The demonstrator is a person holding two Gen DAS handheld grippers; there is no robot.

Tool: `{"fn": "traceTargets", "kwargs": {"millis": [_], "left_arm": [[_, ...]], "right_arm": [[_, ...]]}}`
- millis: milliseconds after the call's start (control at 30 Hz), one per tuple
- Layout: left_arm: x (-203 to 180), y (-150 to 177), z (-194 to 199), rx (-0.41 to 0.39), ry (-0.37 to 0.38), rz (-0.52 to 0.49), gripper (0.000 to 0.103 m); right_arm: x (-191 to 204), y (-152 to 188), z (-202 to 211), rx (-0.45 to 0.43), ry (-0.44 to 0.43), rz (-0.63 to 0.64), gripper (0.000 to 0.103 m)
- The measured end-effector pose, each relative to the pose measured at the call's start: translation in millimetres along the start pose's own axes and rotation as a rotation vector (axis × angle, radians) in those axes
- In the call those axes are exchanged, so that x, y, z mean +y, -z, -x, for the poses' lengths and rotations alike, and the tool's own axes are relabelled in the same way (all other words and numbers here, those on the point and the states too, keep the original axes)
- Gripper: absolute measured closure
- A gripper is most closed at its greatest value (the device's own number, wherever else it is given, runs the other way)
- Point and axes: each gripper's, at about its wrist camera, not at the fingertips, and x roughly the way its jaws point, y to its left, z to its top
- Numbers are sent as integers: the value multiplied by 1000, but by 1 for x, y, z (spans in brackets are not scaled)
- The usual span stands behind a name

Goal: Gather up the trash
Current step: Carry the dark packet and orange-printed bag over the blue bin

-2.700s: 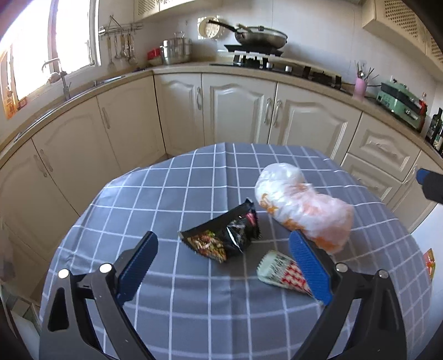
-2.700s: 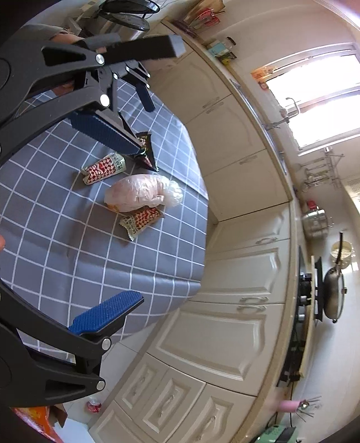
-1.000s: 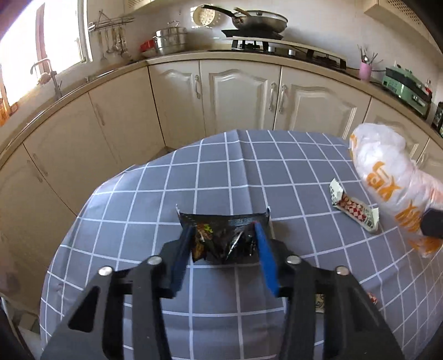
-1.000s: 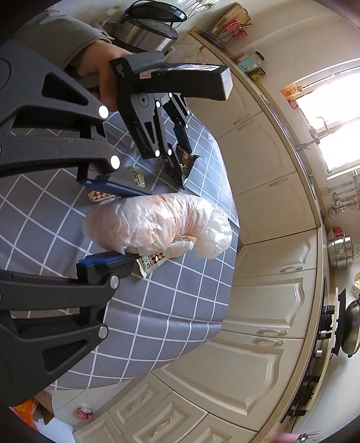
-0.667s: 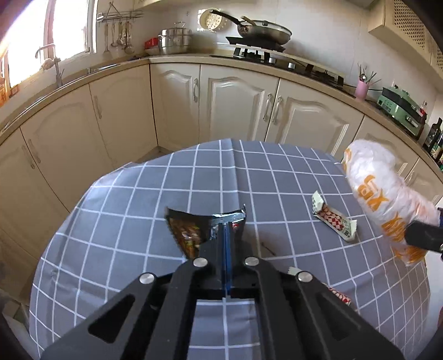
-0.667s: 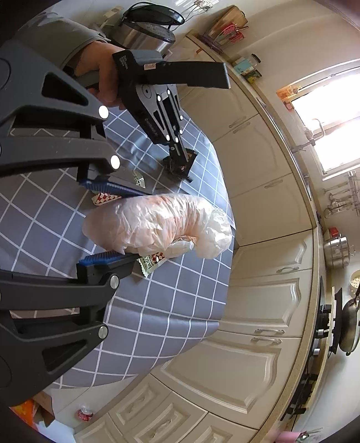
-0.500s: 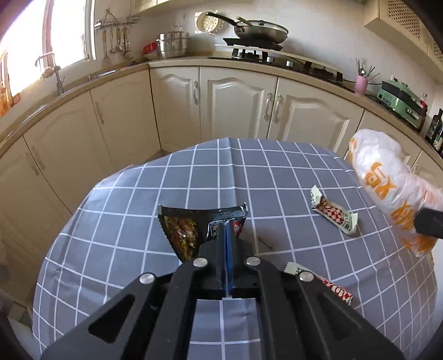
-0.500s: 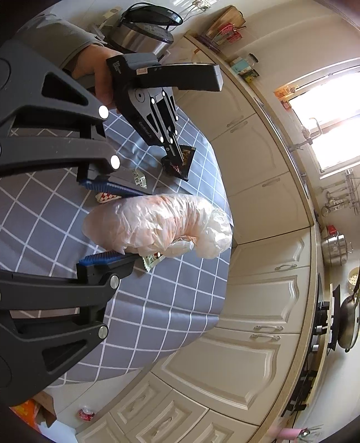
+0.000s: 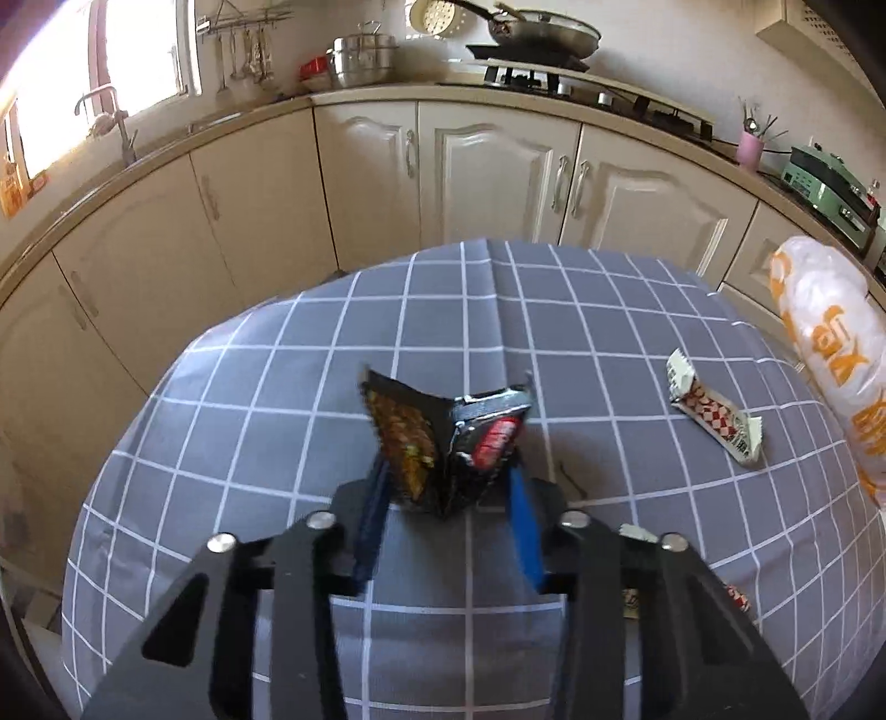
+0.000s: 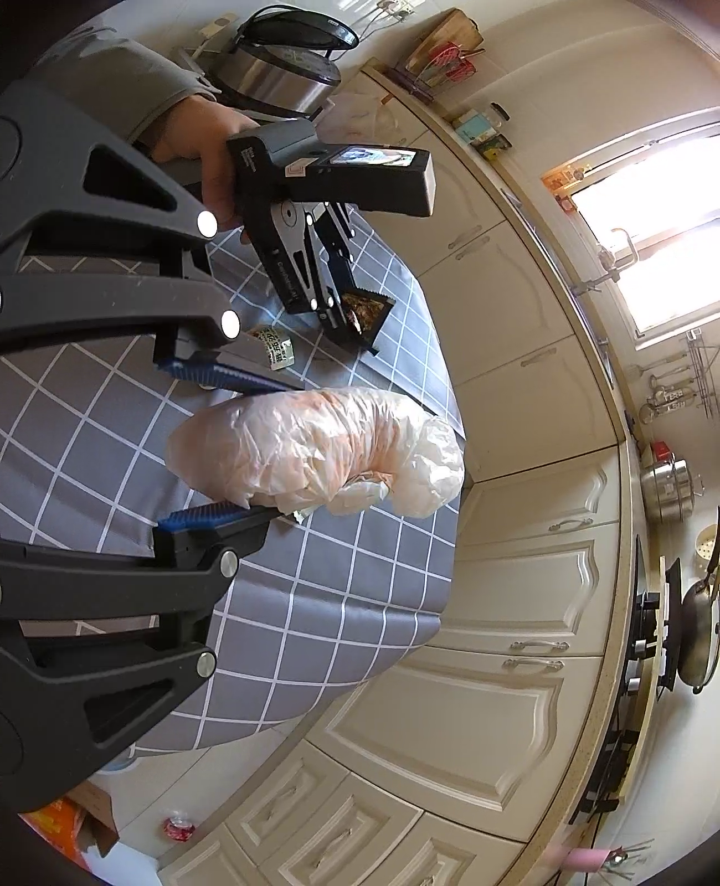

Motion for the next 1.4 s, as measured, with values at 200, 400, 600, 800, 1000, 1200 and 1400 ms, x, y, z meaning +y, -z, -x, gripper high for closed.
{"fn": "traceTargets", "kwargs": {"millis": [200,400,600,800,1000,1200,1400], "left_arm": [[3,3,13,-12,84,66,77],[-14,5,48,-85,124,78,77],[-57,-5,90,-167,161,34,77],[-124,-12,123,-221,248,-27,77],[-205,-9,136,-222,356,-115,77],[-300,8,135,-182,461,-215,77],[-385,40,111,-72,541,-317,77]], "right_arm": [[-6,2,12,-24,7,-15,68],[-26,7,41,-71,26,-49,68],[-56,17,80,-131,61,-103,68],[-100,35,133,-203,118,-183,68],[-163,74,188,-253,220,-304,68],[-232,135,220,-234,329,-452,68],[-282,188,217,-169,369,-571,68]]}}
